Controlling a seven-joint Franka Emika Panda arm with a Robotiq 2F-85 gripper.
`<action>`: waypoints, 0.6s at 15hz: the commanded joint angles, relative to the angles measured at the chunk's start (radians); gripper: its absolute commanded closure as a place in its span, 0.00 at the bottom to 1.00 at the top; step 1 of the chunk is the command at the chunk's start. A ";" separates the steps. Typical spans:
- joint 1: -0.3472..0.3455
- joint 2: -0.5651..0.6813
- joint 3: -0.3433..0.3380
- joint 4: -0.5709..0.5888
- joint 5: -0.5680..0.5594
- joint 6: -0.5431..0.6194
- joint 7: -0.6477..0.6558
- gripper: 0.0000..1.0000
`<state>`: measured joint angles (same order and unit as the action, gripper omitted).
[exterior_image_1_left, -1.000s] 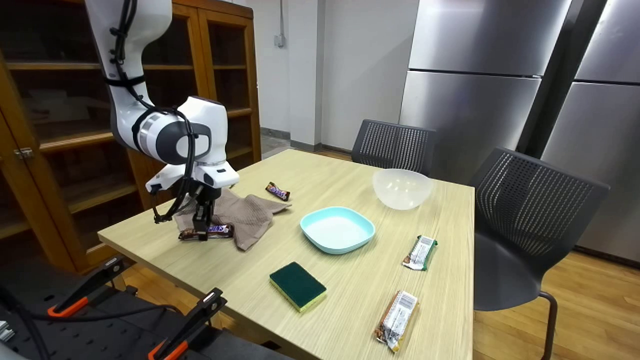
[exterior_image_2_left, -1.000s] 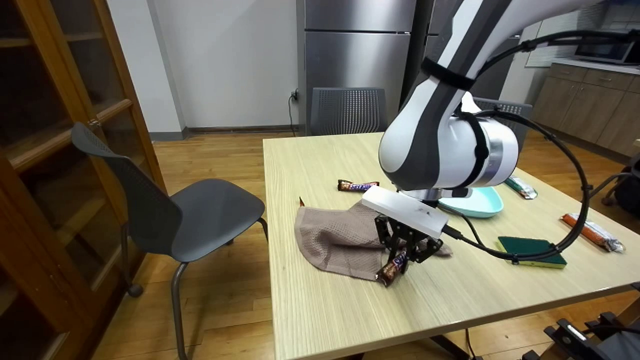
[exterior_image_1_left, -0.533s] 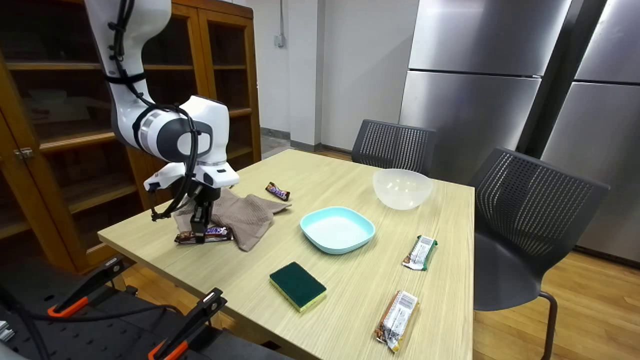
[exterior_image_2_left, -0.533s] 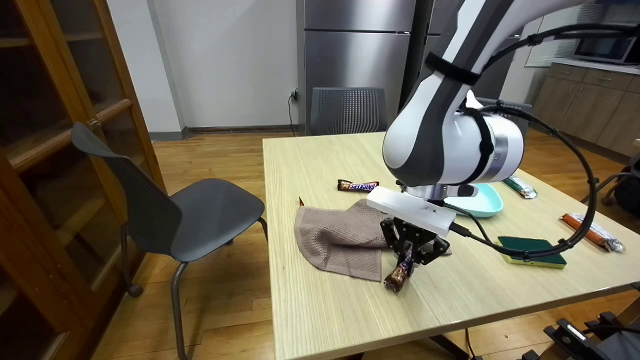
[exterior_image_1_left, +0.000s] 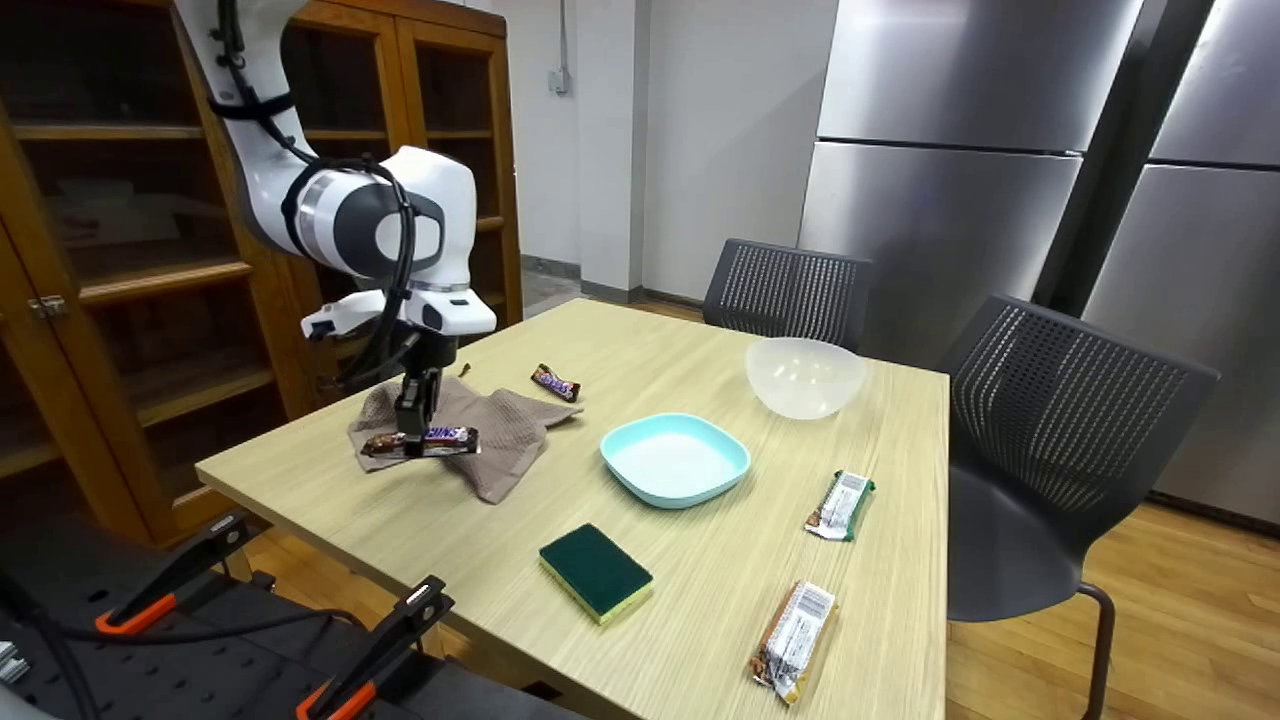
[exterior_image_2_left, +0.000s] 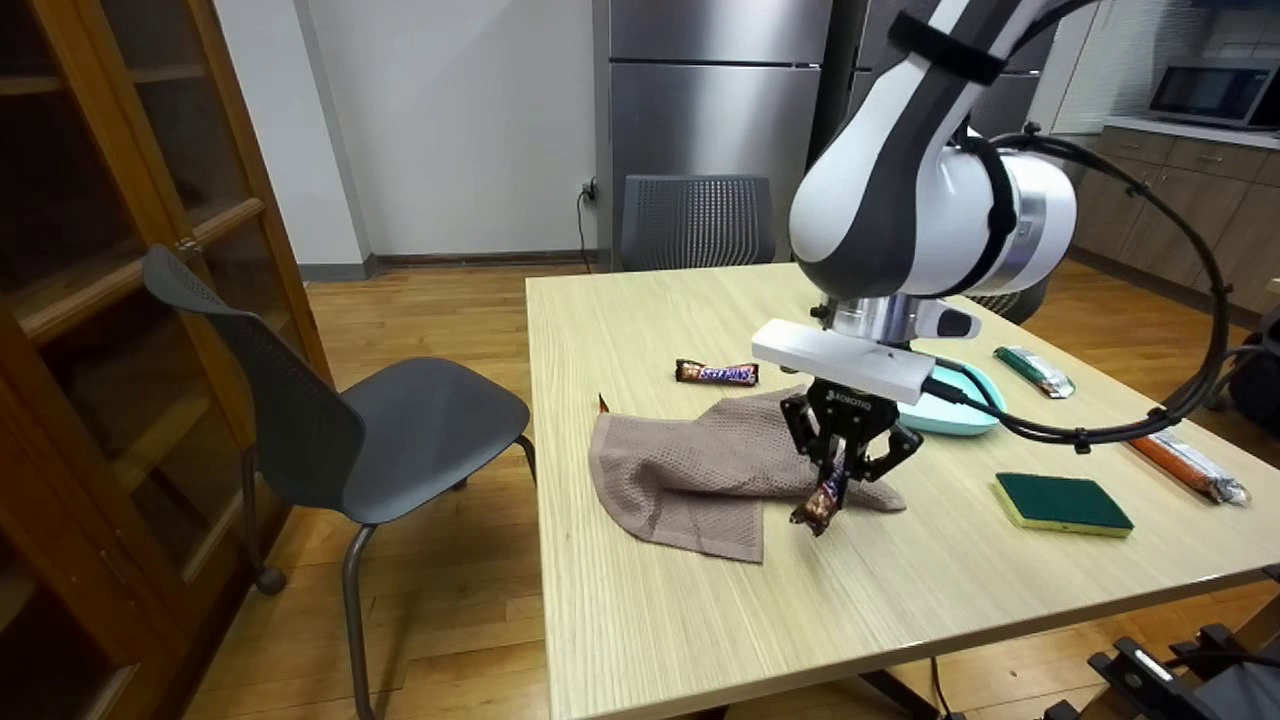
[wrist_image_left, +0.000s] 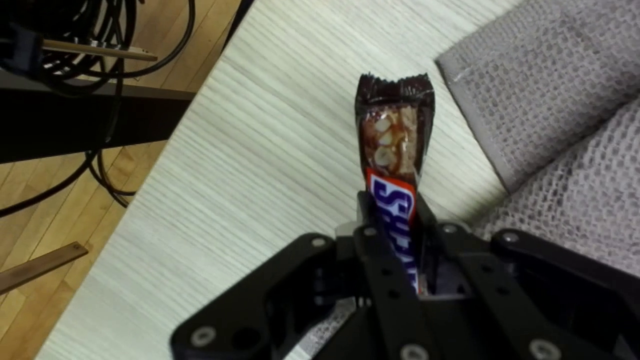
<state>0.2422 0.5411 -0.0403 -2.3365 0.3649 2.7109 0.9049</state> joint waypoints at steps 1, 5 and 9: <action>-0.044 -0.081 -0.002 0.003 -0.009 -0.077 0.029 0.96; -0.102 -0.097 -0.014 0.048 0.006 -0.098 0.041 0.96; -0.161 -0.081 -0.027 0.120 0.010 -0.140 0.050 0.96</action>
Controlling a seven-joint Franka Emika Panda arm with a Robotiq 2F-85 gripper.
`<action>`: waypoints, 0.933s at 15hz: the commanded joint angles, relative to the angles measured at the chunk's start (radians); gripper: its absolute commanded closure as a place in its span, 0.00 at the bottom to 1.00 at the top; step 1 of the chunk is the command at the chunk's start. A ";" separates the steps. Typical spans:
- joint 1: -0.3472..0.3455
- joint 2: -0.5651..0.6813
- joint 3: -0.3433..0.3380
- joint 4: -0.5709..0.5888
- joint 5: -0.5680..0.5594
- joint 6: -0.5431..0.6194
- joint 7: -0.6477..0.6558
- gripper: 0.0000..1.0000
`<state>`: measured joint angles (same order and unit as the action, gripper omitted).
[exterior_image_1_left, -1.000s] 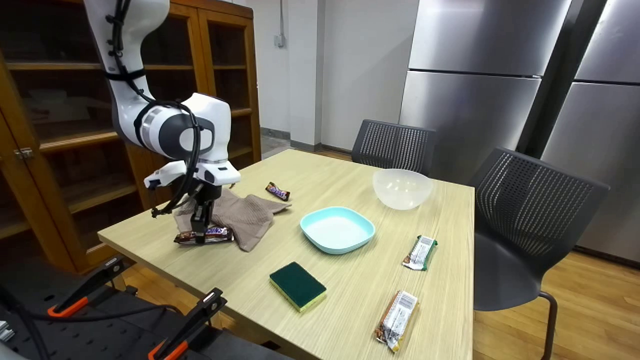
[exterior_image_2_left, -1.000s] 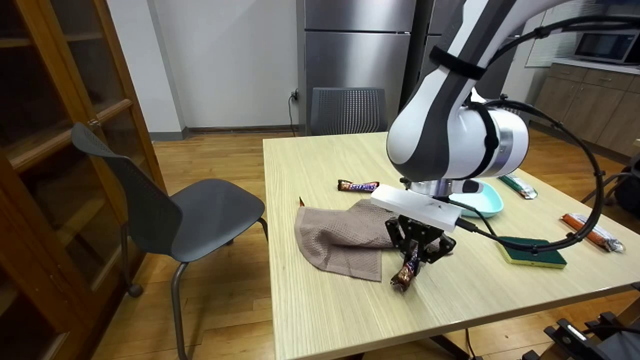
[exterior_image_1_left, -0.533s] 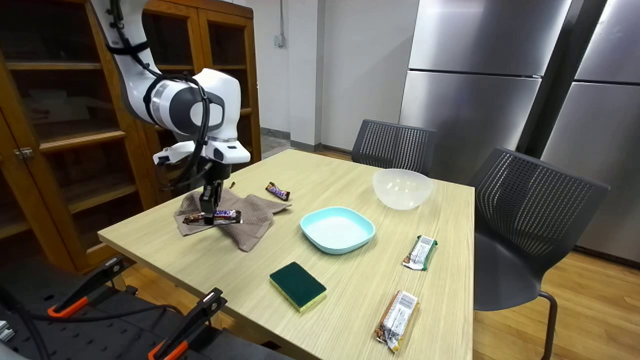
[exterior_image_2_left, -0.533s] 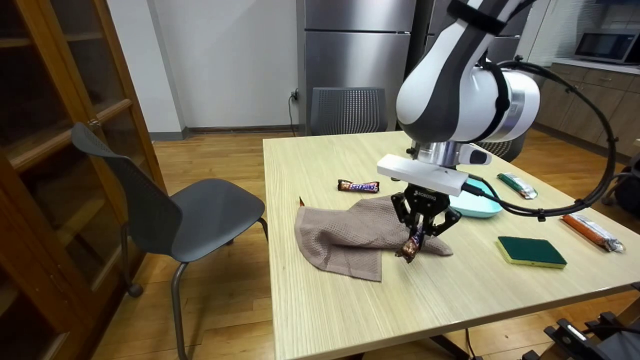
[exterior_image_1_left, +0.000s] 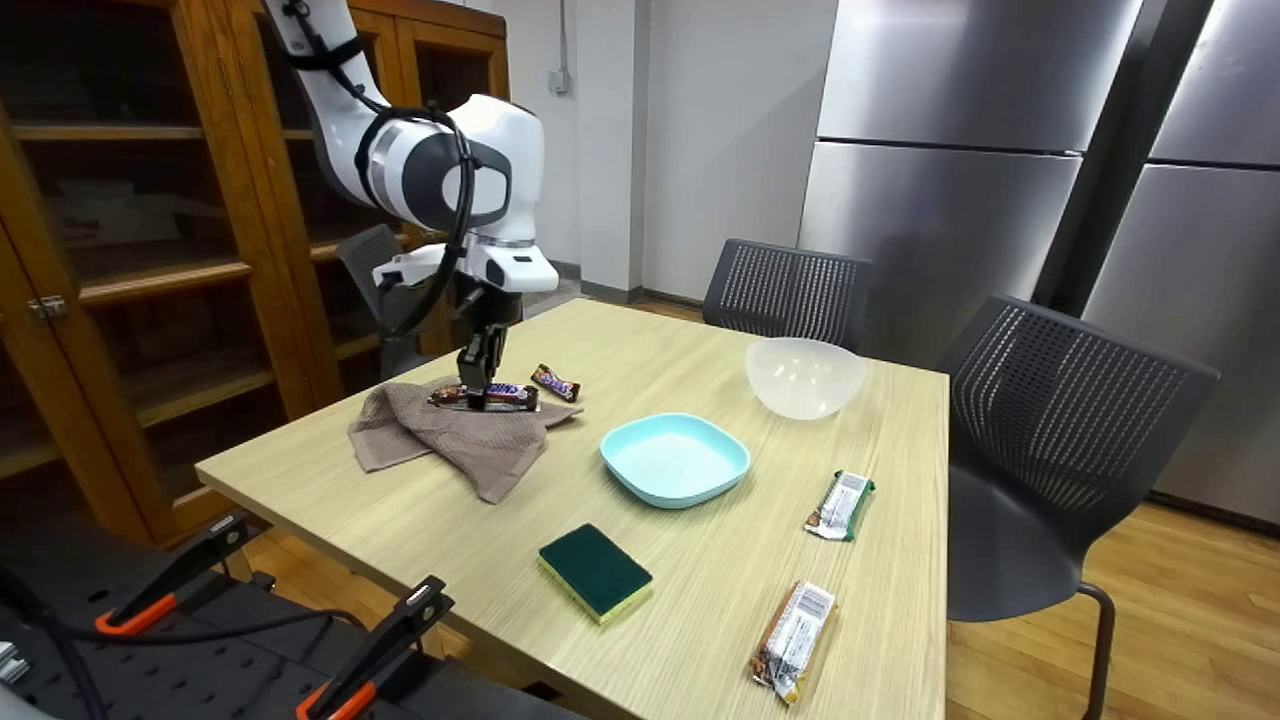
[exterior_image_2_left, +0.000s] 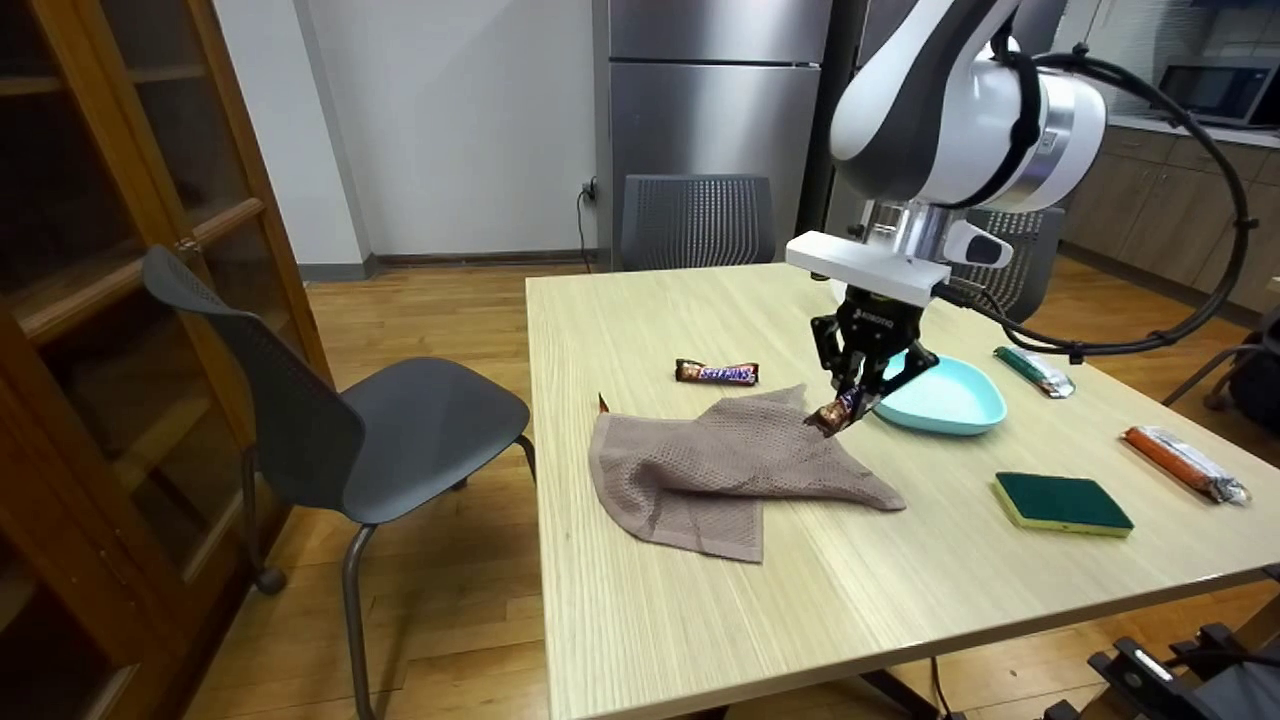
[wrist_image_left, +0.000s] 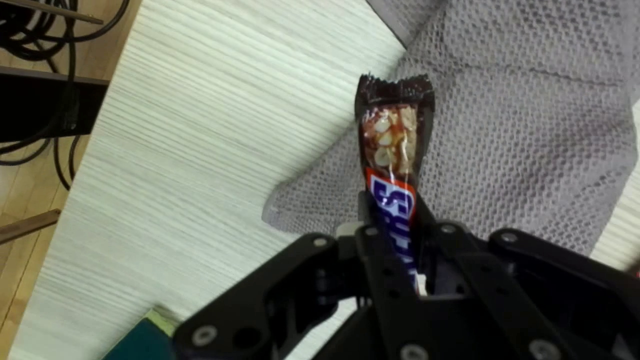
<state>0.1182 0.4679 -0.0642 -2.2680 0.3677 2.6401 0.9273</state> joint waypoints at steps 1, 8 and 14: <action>-0.052 -0.006 -0.008 0.069 0.006 -0.084 0.028 0.96; -0.154 -0.007 -0.055 0.157 0.017 -0.183 0.018 0.96; -0.279 0.077 -0.039 0.300 0.188 -0.241 0.012 0.96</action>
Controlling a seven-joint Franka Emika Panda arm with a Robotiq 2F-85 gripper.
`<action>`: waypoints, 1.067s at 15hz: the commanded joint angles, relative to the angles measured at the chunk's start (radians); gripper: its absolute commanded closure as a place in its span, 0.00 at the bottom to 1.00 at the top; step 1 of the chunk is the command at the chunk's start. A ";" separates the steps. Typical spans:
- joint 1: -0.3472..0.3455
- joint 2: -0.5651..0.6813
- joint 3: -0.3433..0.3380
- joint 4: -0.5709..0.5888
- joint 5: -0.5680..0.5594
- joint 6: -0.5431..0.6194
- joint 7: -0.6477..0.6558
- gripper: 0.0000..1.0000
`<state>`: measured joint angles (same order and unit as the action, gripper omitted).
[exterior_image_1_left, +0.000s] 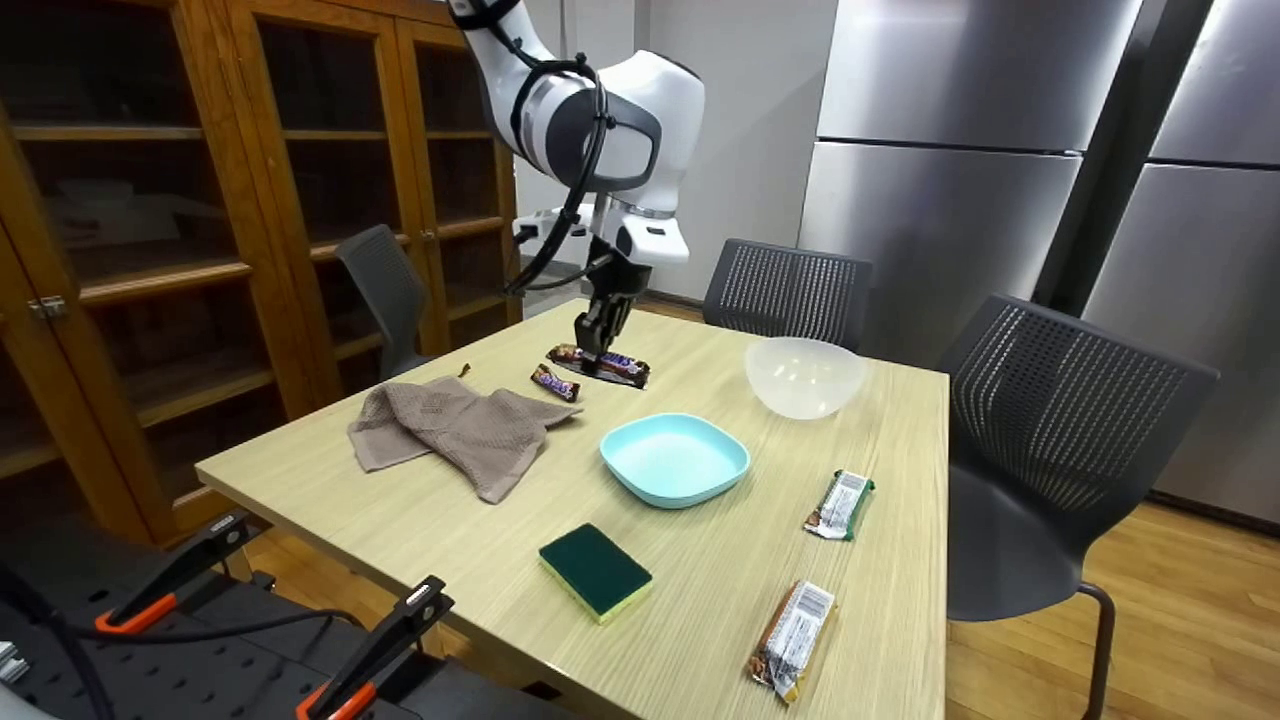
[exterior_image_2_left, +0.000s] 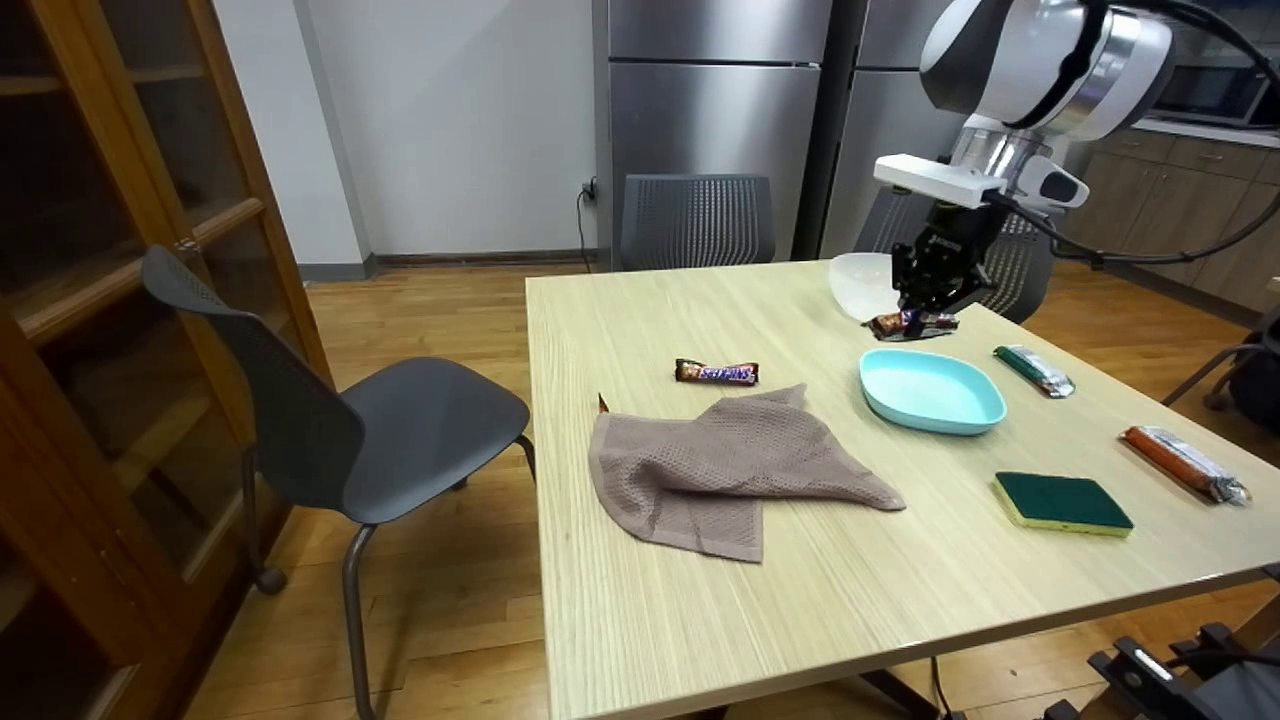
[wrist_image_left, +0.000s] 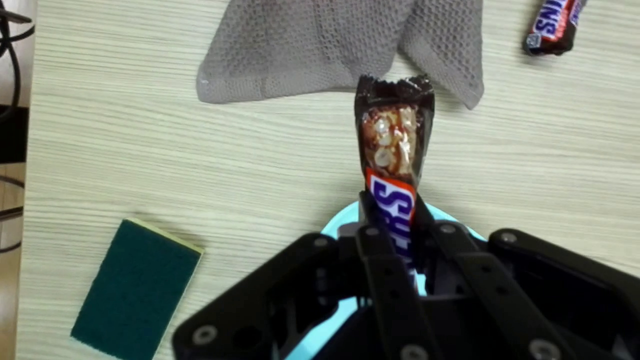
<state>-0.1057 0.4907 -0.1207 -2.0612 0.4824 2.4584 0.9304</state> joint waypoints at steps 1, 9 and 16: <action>-0.066 0.073 0.016 0.115 0.095 -0.060 0.019 0.96; -0.076 0.282 -0.033 0.325 0.126 -0.040 0.220 0.96; -0.071 0.424 -0.066 0.481 0.074 -0.060 0.469 0.96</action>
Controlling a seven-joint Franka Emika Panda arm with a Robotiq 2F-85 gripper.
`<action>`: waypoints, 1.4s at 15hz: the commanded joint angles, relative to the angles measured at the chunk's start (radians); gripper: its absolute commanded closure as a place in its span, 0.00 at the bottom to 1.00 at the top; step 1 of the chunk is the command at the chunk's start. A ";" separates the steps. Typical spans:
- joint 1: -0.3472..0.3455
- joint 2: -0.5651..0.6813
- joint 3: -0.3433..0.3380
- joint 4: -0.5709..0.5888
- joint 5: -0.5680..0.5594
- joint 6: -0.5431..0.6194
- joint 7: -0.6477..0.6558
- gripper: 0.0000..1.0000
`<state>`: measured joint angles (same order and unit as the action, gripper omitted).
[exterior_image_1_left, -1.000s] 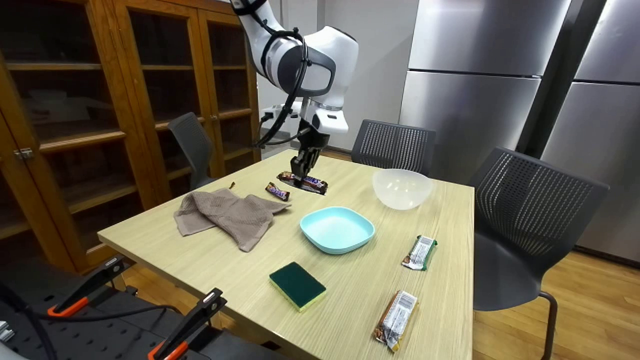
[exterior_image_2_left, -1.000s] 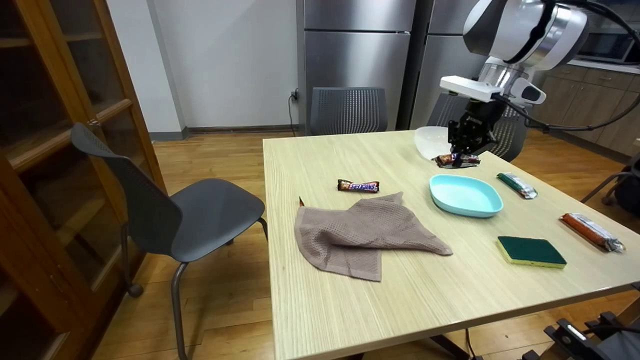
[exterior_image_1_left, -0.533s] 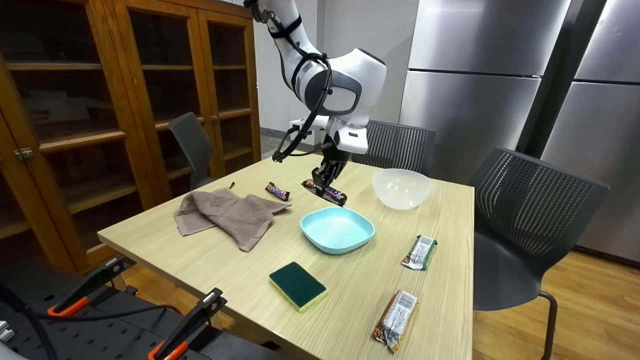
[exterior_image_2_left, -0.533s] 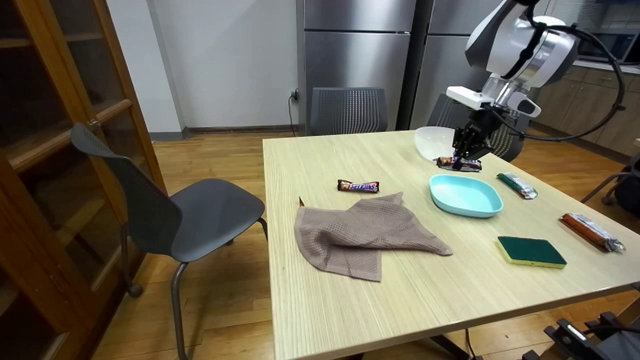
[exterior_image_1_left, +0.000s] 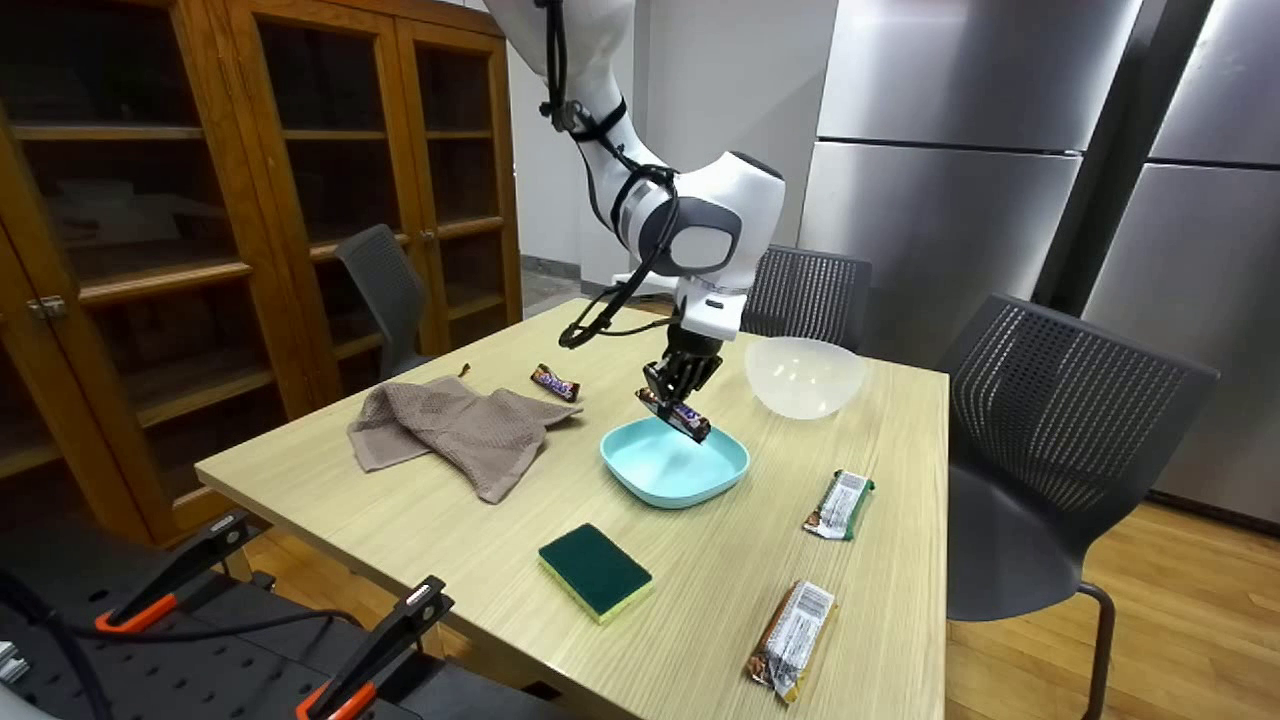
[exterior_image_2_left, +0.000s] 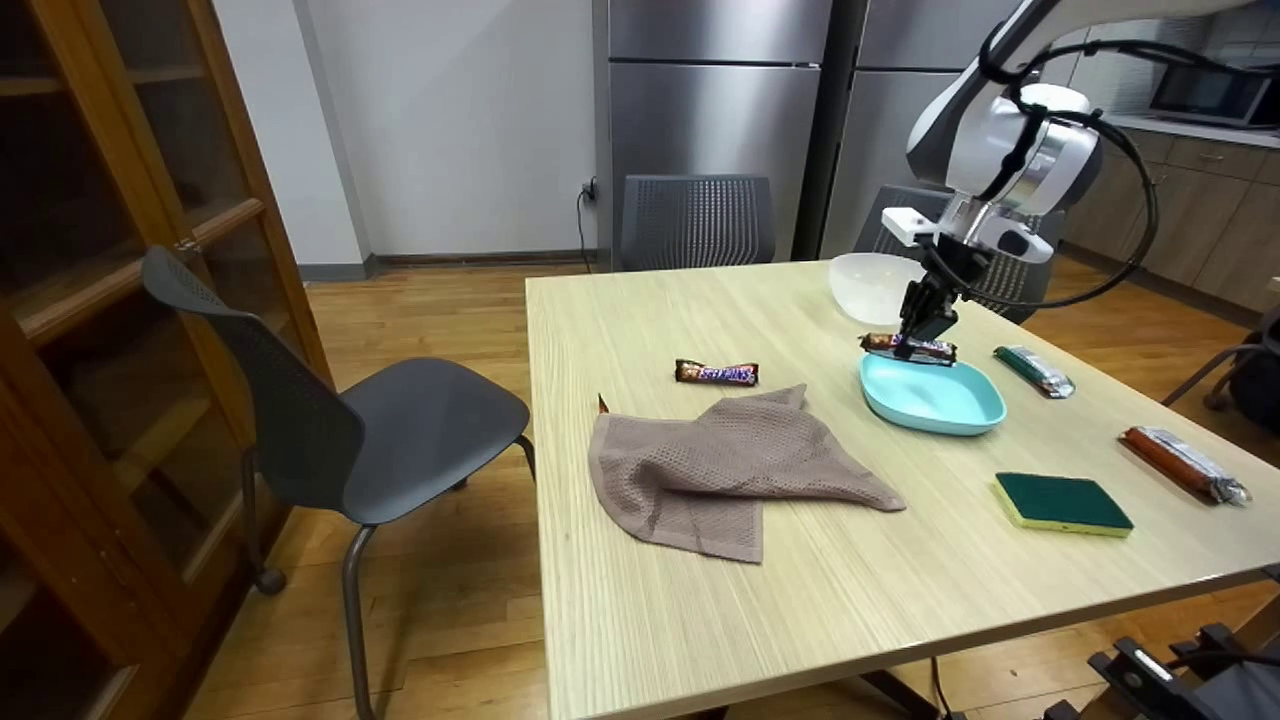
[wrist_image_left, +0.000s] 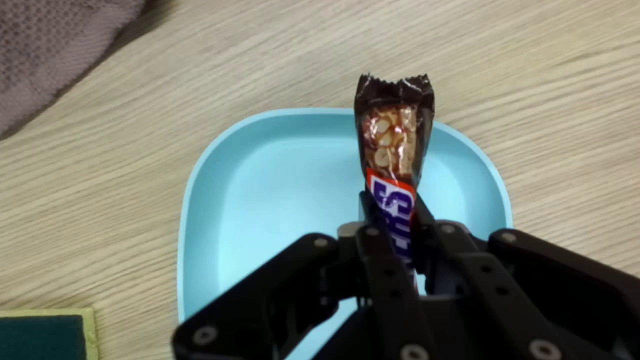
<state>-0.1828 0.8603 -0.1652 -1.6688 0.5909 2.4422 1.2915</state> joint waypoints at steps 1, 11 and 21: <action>0.005 0.067 -0.024 0.101 -0.043 -0.046 0.131 0.96; -0.011 0.021 0.021 0.094 -0.082 -0.088 0.145 0.22; 0.091 0.013 0.055 0.148 -0.167 -0.106 0.165 0.00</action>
<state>-0.1167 0.8787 -0.1241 -1.5510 0.4623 2.3750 1.4321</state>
